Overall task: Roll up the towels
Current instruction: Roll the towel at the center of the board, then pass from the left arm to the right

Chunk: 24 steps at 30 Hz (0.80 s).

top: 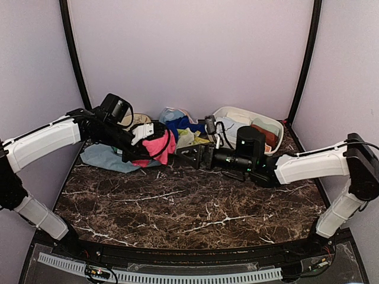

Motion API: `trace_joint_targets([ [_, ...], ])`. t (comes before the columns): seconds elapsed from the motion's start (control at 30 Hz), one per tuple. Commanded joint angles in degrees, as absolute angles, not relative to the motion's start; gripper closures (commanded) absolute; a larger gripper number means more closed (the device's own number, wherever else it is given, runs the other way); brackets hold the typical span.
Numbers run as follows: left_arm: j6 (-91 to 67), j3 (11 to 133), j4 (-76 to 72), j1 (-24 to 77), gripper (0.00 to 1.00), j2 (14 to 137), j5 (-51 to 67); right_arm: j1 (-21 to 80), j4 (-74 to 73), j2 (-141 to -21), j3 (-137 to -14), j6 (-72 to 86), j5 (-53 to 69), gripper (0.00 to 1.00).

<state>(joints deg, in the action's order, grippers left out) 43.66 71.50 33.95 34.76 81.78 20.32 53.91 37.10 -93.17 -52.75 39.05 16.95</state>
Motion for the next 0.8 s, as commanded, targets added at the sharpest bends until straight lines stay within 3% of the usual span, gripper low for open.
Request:
trace_joint_targets([
  [0.0, 38.2, 75.6, 48.2, 32.6, 1.00, 85.0, 41.0, 53.8, 45.2, -85.9, -45.1, 22.2, 13.7, 0.00],
  [0.2, 35.7, 77.4, 48.3, 32.5, 1.00, 87.1, 43.7, 56.2, 42.2, -86.9, -49.7, 17.5, 17.6, 0.00],
  [0.43, 33.7, 78.8, 49.0, 32.5, 1.00, 89.0, 45.2, 58.8, 32.1, -91.0, -57.3, 15.6, 9.5, 0.00],
  [0.53, 33.2, 79.4, 49.6, 32.4, 1.00, 89.3, 46.2, 58.7, 40.9, -89.3, -51.0, 17.9, 9.3, 0.00],
  [0.77, 27.6, 76.7, 39.6, 32.5, 1.00, 88.4, 29.5, 60.8, 38.8, -90.4, -51.2, 15.7, 8.0, 0.00],
])
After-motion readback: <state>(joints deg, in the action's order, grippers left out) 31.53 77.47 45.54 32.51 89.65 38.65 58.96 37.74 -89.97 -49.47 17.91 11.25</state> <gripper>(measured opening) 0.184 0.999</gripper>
